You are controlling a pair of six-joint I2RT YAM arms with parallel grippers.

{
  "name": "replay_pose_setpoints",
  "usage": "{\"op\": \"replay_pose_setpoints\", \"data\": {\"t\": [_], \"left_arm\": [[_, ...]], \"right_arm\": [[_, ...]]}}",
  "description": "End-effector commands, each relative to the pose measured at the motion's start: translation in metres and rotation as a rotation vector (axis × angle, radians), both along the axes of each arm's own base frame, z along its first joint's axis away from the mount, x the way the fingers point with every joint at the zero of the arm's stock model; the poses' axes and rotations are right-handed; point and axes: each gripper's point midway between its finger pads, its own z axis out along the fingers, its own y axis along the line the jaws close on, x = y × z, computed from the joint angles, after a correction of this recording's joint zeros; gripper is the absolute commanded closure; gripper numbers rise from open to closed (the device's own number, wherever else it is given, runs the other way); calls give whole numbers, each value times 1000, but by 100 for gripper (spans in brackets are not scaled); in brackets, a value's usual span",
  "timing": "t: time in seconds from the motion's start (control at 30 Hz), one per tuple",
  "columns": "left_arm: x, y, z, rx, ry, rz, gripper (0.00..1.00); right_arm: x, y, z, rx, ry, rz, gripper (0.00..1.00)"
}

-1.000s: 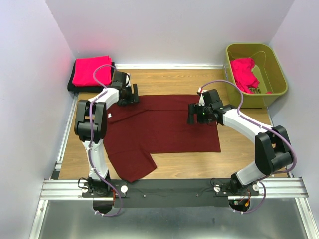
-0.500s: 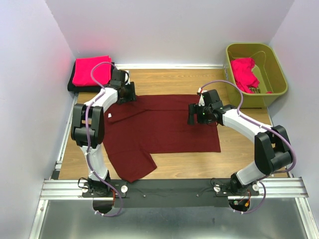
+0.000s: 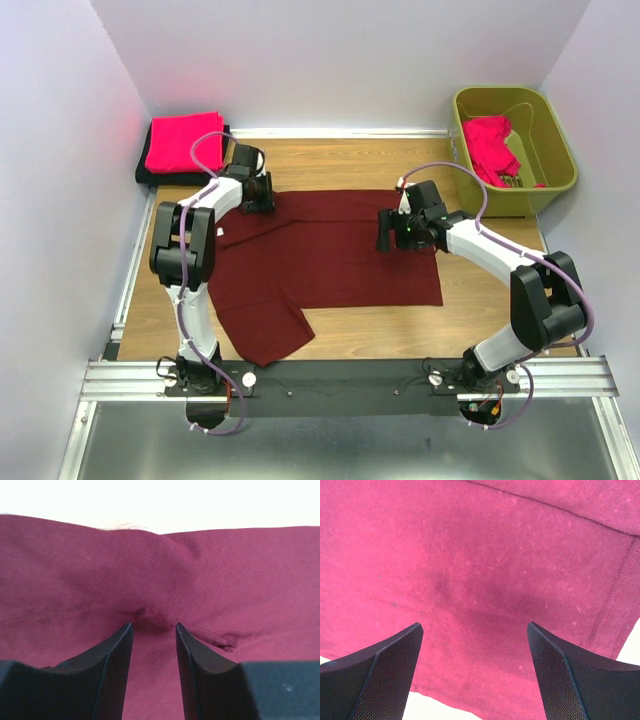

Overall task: Fold and stack the t-shirts
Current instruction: Fold the tshirt

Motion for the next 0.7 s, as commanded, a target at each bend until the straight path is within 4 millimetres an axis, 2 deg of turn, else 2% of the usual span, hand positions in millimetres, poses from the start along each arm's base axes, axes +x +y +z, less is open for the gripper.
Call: {"op": "replay_pose_setpoints", "data": {"t": [0.0, 0.07, 0.1, 0.3, 0.47, 0.5, 0.53, 0.57, 0.6, 0.67], "left_arm": [[5, 2, -7, 27, 15, 23, 57], [4, 3, -9, 33, 19, 28, 57], [5, 3, -9, 36, 17, 27, 61], [4, 6, -16, 51, 30, 39, 61], [4, 5, -14, 49, 29, 38, 81], [3, 5, -14, 50, 33, 38, 82], [2, 4, -14, 48, 37, 34, 92], [1, 2, -10, 41, 35, 28, 97], [-2, 2, -9, 40, 43, 29, 100], [-4, 3, 1, 46, 33, 37, 100]], "right_arm": [[-10, -2, -7, -15, 25, 19, 9], [-11, -2, -7, -13, 25, 20, 9], [-12, -2, -8, -13, 28, 21, 9], [-16, -3, -11, -14, 39, 25, 9], [-16, -3, -12, -15, 40, 25, 9], [-15, -2, -10, -13, 36, 25, 9], [-16, -3, -12, -15, 40, 25, 9], [-15, -3, -10, -13, 36, 25, 9], [-15, -3, -10, -14, 34, 24, 9], [-15, -3, -9, -13, 31, 24, 9]]}}
